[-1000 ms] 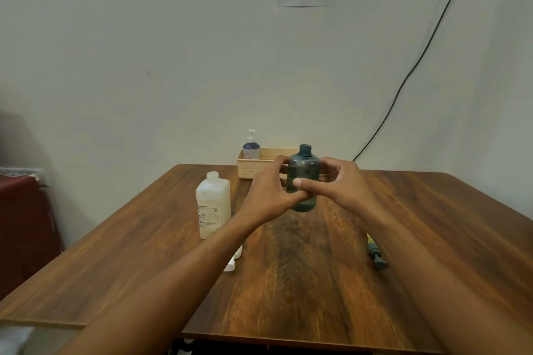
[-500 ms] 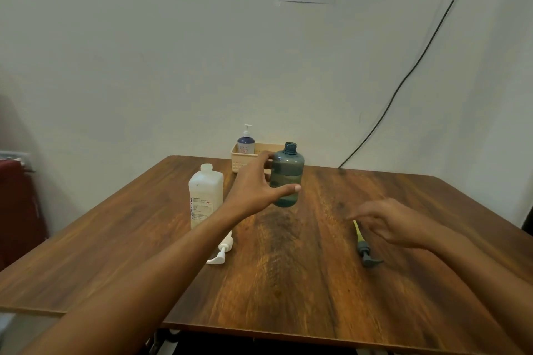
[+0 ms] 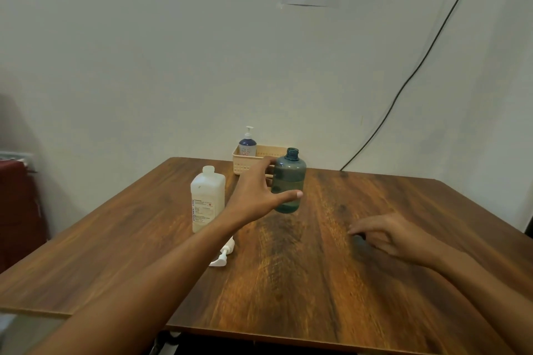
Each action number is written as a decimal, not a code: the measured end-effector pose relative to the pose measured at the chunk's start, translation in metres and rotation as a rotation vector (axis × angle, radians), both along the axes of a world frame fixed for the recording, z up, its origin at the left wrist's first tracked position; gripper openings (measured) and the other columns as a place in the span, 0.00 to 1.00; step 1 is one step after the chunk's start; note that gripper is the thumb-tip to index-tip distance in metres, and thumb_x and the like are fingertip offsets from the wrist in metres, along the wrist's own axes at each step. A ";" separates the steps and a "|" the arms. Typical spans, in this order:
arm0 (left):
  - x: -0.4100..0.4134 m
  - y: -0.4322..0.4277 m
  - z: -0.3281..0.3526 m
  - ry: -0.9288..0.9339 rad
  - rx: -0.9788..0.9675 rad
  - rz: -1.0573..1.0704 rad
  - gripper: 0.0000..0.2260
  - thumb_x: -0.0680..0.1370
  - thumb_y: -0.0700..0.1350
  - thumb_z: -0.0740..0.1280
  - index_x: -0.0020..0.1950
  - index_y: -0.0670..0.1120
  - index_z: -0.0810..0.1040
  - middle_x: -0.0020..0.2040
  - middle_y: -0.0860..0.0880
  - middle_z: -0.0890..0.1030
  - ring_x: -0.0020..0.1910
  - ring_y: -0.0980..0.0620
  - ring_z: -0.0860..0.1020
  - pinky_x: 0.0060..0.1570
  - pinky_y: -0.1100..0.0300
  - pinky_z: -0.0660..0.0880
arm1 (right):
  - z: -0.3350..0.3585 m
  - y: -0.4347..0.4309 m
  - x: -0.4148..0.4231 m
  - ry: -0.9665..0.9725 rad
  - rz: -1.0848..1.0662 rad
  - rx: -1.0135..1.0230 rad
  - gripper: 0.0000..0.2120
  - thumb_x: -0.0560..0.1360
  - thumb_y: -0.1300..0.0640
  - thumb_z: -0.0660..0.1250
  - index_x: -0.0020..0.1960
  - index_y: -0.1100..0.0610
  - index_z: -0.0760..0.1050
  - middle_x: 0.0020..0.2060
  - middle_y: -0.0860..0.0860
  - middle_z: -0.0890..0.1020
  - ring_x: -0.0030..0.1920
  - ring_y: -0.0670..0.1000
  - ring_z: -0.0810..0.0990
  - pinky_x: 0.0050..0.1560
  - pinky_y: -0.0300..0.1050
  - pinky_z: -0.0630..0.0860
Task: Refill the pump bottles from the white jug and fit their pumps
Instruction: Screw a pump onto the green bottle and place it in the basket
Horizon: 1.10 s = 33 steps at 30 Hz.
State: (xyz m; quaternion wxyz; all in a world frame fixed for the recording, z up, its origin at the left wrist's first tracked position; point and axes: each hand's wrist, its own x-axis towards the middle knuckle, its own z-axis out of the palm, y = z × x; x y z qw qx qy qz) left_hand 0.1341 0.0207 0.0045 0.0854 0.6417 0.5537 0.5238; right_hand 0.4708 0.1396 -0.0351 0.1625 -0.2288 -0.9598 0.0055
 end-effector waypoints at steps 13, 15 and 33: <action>-0.002 -0.006 0.002 -0.005 0.003 -0.024 0.35 0.69 0.58 0.80 0.72 0.52 0.71 0.68 0.51 0.79 0.60 0.55 0.79 0.54 0.64 0.78 | 0.169 -0.043 -0.049 0.831 0.142 -0.322 0.17 0.76 0.55 0.77 0.65 0.56 0.84 0.56 0.52 0.90 0.59 0.53 0.89 0.59 0.44 0.84; -0.003 -0.006 0.003 -0.002 0.000 -0.023 0.35 0.69 0.57 0.80 0.72 0.52 0.71 0.68 0.52 0.79 0.60 0.55 0.80 0.53 0.65 0.79 | 0.183 -0.045 -0.057 0.884 0.196 -0.353 0.16 0.78 0.55 0.76 0.65 0.57 0.84 0.57 0.56 0.89 0.60 0.57 0.88 0.59 0.50 0.85; 0.001 -0.006 0.006 0.014 0.006 -0.052 0.34 0.69 0.57 0.80 0.71 0.54 0.71 0.67 0.53 0.79 0.48 0.67 0.77 0.40 0.78 0.74 | 0.180 -0.044 -0.112 0.742 0.170 -0.454 0.17 0.77 0.56 0.77 0.65 0.58 0.84 0.55 0.54 0.90 0.57 0.55 0.89 0.59 0.55 0.86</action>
